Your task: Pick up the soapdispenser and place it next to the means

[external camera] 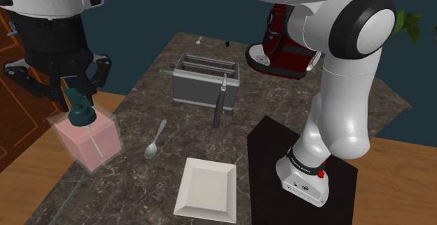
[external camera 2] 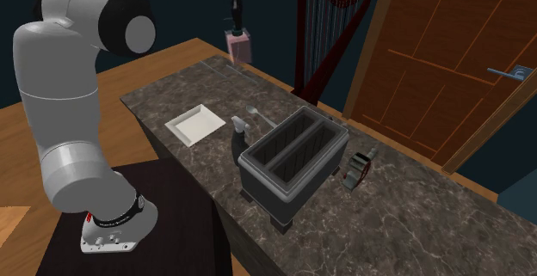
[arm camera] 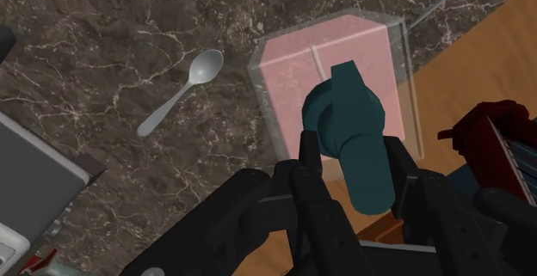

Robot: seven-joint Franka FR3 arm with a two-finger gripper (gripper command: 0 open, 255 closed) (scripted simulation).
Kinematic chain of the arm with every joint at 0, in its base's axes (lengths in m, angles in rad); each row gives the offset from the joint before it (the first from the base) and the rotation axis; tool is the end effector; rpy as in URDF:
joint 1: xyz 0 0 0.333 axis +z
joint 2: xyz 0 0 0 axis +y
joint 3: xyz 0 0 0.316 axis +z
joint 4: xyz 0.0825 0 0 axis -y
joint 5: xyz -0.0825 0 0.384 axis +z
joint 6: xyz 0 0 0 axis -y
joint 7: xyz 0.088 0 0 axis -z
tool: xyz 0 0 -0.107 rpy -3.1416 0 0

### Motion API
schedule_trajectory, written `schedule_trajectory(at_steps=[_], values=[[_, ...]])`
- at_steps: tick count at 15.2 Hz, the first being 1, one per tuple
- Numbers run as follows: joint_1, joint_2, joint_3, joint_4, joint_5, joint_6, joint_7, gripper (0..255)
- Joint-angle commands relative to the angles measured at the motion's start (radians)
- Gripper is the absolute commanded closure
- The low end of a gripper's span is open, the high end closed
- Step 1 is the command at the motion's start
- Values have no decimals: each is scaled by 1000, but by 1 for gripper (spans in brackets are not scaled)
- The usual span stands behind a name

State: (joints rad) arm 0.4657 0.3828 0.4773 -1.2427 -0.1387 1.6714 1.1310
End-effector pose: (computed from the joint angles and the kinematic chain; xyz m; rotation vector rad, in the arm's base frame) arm 0.4515 0.4930 0.5752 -3.0330 0.3308 -0.0239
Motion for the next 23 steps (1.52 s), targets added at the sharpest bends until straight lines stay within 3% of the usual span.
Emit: schedule_trajectory(at_steps=[1, 23], values=[[-8, -12, 0, -44, 5, 34, -1, 255], [-35, -13, -10, -345, 1, 331, 3, 255]])
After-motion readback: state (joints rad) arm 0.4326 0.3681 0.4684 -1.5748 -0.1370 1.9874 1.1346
